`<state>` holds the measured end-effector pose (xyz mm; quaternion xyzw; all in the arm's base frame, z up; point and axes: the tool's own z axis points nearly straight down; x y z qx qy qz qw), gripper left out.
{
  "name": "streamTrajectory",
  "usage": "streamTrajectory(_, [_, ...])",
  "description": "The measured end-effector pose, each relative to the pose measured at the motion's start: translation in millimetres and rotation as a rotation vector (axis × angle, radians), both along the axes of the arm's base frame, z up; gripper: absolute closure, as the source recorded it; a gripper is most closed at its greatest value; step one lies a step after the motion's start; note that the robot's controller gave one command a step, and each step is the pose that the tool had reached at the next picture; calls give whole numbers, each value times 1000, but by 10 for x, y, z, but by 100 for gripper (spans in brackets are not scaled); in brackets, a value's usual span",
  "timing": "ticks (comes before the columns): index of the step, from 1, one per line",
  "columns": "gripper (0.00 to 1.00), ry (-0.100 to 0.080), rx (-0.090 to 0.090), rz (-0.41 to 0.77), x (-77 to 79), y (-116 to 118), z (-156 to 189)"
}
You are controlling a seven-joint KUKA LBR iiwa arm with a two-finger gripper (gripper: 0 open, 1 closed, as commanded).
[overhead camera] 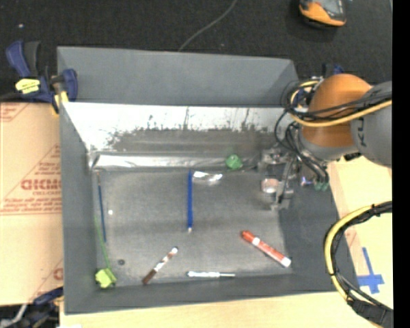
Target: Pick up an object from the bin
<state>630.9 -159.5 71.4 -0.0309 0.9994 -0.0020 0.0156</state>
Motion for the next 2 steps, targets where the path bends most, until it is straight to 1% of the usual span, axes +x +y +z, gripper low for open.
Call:
streamTrajectory(1, [0,-7,0,-26,31,-6,-1])
streamTrajectory(2, [100,-8,4,-161,-27,-37,7])
